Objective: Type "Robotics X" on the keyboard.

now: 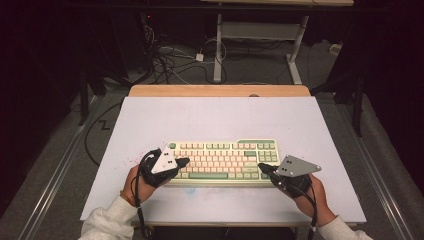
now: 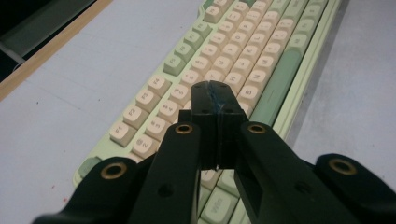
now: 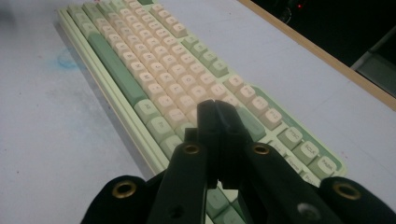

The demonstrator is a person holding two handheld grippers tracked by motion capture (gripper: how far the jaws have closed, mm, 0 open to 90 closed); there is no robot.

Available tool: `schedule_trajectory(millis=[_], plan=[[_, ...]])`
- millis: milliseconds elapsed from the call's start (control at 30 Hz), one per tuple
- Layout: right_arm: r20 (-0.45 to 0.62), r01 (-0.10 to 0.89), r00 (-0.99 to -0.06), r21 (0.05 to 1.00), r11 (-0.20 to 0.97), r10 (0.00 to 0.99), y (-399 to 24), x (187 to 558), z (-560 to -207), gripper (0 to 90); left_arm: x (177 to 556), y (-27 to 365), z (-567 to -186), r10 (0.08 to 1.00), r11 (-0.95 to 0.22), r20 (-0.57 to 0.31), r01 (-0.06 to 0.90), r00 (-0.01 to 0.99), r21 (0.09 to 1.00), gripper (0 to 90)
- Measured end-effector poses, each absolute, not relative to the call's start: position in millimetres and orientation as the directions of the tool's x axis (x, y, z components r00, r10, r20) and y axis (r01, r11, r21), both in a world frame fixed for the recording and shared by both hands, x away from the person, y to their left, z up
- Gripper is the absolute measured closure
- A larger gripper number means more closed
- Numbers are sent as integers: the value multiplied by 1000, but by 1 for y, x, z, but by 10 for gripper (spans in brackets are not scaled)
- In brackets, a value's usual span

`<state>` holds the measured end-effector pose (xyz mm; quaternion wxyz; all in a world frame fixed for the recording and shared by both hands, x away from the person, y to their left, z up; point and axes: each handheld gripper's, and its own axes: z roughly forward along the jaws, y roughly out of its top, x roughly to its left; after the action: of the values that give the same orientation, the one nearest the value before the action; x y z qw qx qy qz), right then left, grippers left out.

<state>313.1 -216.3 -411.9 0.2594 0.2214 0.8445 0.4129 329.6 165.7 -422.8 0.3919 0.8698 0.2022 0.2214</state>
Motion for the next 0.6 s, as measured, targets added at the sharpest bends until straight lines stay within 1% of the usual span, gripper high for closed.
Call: schedule_trajectory(millis=[233, 600], plan=[[-266, 141, -783, 805, 576, 563, -200, 322, -411, 900, 324, 180, -428, 566, -586, 217, 203, 796, 785, 875], [-249, 155, -806, 787, 597, 538, -171, 345, -415, 900, 315, 195, -438, 599, -564, 194, 237, 777, 791, 876]])
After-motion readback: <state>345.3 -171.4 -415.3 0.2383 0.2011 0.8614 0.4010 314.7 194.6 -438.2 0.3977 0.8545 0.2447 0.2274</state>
